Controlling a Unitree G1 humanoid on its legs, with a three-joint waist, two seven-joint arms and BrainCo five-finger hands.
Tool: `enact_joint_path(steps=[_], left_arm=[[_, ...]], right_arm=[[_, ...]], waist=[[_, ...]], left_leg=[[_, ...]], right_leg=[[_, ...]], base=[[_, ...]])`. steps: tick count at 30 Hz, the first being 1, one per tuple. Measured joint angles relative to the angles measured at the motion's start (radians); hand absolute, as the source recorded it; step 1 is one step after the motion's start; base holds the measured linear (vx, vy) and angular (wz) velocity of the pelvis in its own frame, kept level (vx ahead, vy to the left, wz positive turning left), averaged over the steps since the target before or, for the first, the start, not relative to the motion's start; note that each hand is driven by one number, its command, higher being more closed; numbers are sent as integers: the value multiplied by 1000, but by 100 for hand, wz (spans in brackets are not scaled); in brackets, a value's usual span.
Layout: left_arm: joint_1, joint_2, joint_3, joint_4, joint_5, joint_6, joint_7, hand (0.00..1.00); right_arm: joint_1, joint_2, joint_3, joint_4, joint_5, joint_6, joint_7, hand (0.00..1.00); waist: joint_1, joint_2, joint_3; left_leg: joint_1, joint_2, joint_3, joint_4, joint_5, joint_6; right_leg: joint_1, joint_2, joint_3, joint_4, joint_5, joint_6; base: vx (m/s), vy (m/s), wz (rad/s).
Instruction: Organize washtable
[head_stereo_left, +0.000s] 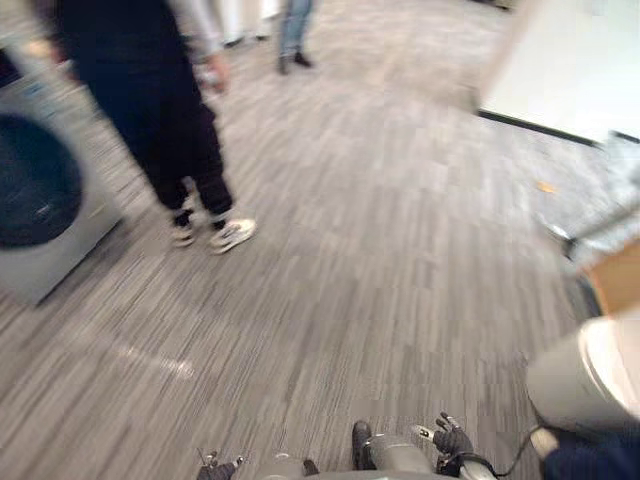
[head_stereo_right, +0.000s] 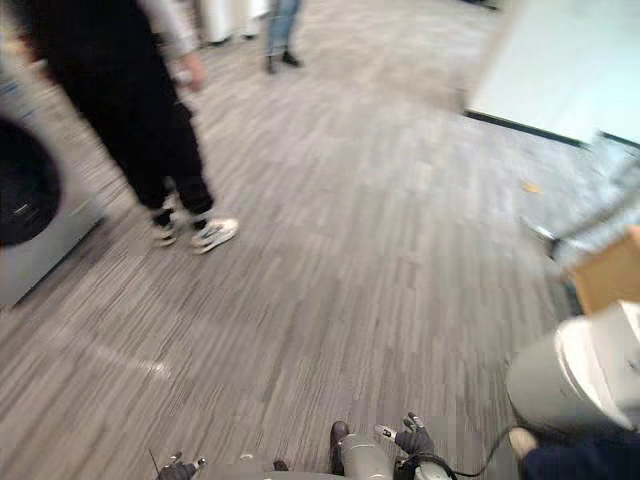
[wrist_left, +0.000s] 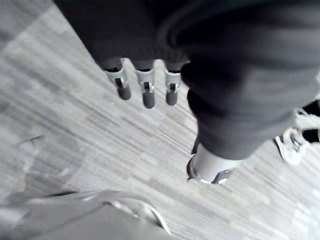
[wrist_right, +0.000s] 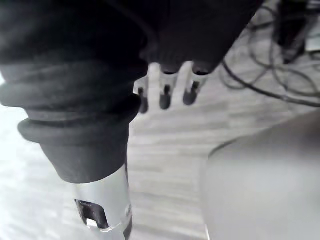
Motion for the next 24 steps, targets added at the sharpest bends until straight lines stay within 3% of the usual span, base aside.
enact_joint_path(steps=[1, 3, 4, 5, 7, 9, 12, 14, 15, 16, 19, 24], left_arm=[[4, 12, -6, 37, -5, 22, 2, 0], [26, 6, -30, 59, -4, 24, -2, 0], [24, 10, -43, 58, -3, 24, -2, 0], [25, 16, -53, 58, -3, 23, -2, 0], [25, 27, -64, 61, -3, 23, -3, 0], [20, 17, -72, 71, -4, 24, -4, 0], [21, 10, -72, 70, -8, 22, -4, 0], [16, 9, -66, 66, -26, 19, -3, 0], [13, 7, -66, 66, -43, 17, -1, 0], [9, -4, -68, 67, -45, 17, 1, 0], [3, 3, -67, 64, -50, 8, 2, 0], [8, 5, -71, 77, -50, 7, 1, 0]], right_arm=[[-18, 4, -8, 41, 2, 9, -1, 0], [11, -10, -10, 40, 2, 6, 0, 0], [13, -9, -20, 45, 4, 6, -2, 0], [11, -12, -21, 62, 4, 9, -2, 0], [8, -9, -18, 72, 3, 13, -2, 0], [3, -20, -22, 72, 3, 16, -1, 0], [-7, -31, -2, 89, 2, 17, -1, 0], [-16, -38, 23, 110, 2, 17, -2, 0], [-16, -37, 23, 115, 2, 17, -3, 0], [-14, -46, 21, 115, 2, 15, -5, 0], [-8, -34, 11, 116, 3, 15, -4, 0], [1, -29, -10, 112, 0, 15, -3, 0]], waist=[[2, -39, 9], [-25, -7, -8], [-29, -6, -9], [-43, -10, -14], [-43, -18, -15], [-43, 4, -17], [-32, 14, -13], [-16, 10, -4], [-4, 6, 0], [3, 22, -7], [5, -2, -7], [-16, -4, -19]], left_leg=[[111, -41, 154, -81, 42, 4], [181, -46, 205, -171, 76, 7], [214, -61, 246, -230, 99, 13], [210, -64, 282, -244, 107, 16], [200, -71, 320, -240, 108, 16], [197, -50, 323, -234, 122, 11], [163, -32, 230, -170, 132, 12], [121, -62, 34, -124, 132, -2], [141, -101, -88, -170, 134, -14], [184, -124, -127, -259, 128, -36], [210, -164, -89, -340, 156, -23], [267, -218, -109, -397, 174, 4]], right_leg=[[40, -96, -102, 103, -62, 4], [131, -105, -199, 114, -107, -19], [181, -118, -212, 102, -119, -3], [214, -123, -206, 61, -133, 20], [251, -117, -184, -57, -153, 55], [275, -65, -139, -171, -88, 52], [287, -28, -87, -242, -38, 32], [289, -20, -44, -242, -18, 26], [288, -20, -18, -253, -4, 35], [291, -17, -1, -282, 12, 51], [309, -42, 31, -382, 94, 60], [372, -83, 13, -421, 108, 83]], base=[[89, 36, -197], [45, 63, -124], [-28, 27, -104], [-51, -7, -94], [-92, -90, -73], [-70, -99, -70], [-33, -74, -58], [-22, 6, -59], [-45, 64, -67], [-45, 76, -53], [-29, 112, -33], [-5, 115, 17]])
